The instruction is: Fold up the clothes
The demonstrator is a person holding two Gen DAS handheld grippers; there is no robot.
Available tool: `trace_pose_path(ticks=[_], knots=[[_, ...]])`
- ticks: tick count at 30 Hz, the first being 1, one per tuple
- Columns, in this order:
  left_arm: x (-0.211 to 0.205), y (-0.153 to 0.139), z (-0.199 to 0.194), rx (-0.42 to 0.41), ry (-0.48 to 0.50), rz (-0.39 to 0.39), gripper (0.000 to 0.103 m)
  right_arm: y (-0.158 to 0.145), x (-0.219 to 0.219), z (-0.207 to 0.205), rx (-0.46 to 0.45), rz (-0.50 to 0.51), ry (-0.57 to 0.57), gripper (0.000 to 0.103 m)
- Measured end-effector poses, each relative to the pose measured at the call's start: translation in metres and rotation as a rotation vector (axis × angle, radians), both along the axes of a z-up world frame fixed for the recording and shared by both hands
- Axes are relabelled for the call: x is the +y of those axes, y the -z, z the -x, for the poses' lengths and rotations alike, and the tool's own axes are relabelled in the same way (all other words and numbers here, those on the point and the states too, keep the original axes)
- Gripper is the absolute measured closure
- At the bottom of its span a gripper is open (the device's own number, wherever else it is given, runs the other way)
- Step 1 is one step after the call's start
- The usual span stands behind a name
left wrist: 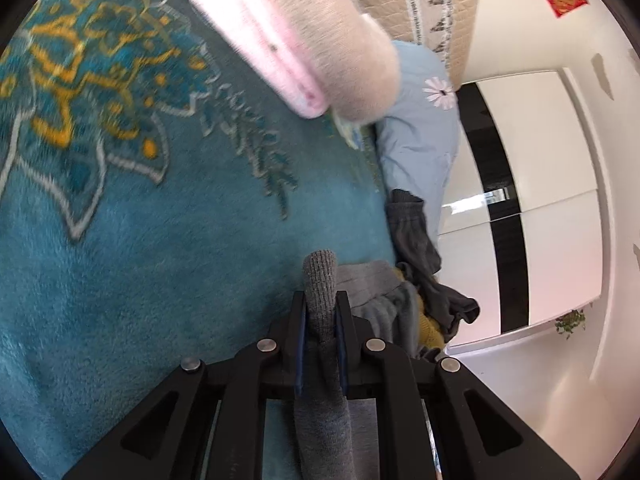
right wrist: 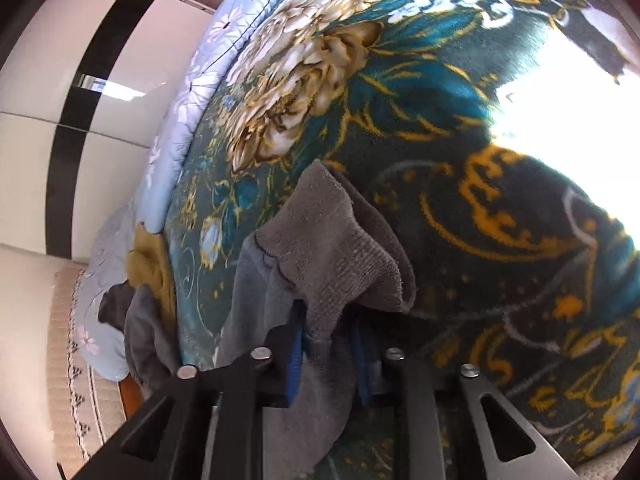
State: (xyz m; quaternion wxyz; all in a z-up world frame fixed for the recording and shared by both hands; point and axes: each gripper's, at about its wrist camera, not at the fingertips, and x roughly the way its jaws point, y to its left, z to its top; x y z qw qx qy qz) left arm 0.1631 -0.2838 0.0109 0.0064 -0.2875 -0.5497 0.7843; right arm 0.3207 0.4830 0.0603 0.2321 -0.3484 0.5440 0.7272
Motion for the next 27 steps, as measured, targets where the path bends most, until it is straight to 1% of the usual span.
trace_pose_path(ticks=[1,3,4,5,6,7,8,9,10,11,13,16,17,20,21,24,26,27], knots=[[0.0,0.001,0.001,-0.01,0.002,0.001,0.092,-0.005,0.002,0.007,0.0,-0.007,0.003,0.09],[0.003,-0.009,0.0,0.036,0.001,0.051,0.092,-0.031,0.002,0.027,0.039,-0.047,-0.014,0.091],[0.005,-0.022,-0.007,0.11,-0.001,0.086,0.093,-0.047,0.0,0.032,0.089,-0.07,-0.03,0.091],[0.008,-0.038,-0.015,0.198,-0.003,0.122,0.096,-0.072,-0.003,0.035,0.184,-0.109,-0.054,0.091],[0.01,-0.054,-0.023,0.285,-0.005,0.159,0.096,-0.097,-0.007,0.037,0.278,-0.151,-0.078,0.091],[0.013,-0.07,-0.031,0.373,-0.008,0.196,0.095,-0.12,-0.013,0.033,0.359,-0.217,-0.103,0.091],[0.018,-0.082,-0.036,0.411,-0.004,0.258,0.095,-0.14,-0.019,0.023,0.424,-0.301,-0.131,0.091],[0.023,-0.088,-0.038,0.413,0.002,0.316,0.095,-0.159,-0.025,0.013,0.482,-0.381,-0.156,0.091],[0.025,-0.086,-0.037,0.383,0.012,0.324,0.095,-0.163,-0.027,0.005,0.486,-0.412,-0.159,0.091],[0.025,-0.081,-0.035,0.346,0.022,0.319,0.095,-0.159,-0.026,-0.006,0.467,-0.413,-0.16,0.091],[0.021,-0.066,-0.03,0.242,0.041,0.265,0.095,-0.128,-0.017,-0.02,0.362,-0.357,-0.149,0.091],[0.016,-0.045,-0.026,0.117,0.069,0.213,0.095,-0.048,0.004,-0.05,0.087,-0.243,-0.081,0.092],[0.016,-0.04,-0.025,0.091,0.083,0.201,0.095,-0.031,0.009,-0.058,0.06,-0.2,-0.047,0.092],[0.022,-0.033,-0.027,0.057,0.101,0.221,0.095,0.008,0.02,-0.081,0.063,-0.077,0.037,0.092],[0.023,-0.033,-0.028,0.056,0.102,0.224,0.095,0.007,0.02,-0.083,0.075,-0.075,0.042,0.092],[0.021,-0.028,-0.023,0.038,0.1,0.2,0.095,-0.014,0.017,-0.068,0.006,-0.175,-0.008,0.092],[0.019,-0.024,-0.019,0.025,0.098,0.183,0.094,-0.024,0.017,-0.059,-0.004,-0.198,-0.021,0.092],[0.018,-0.021,-0.017,0.014,0.097,0.171,0.094,-0.023,0.018,-0.06,-0.011,-0.197,-0.019,0.092]])
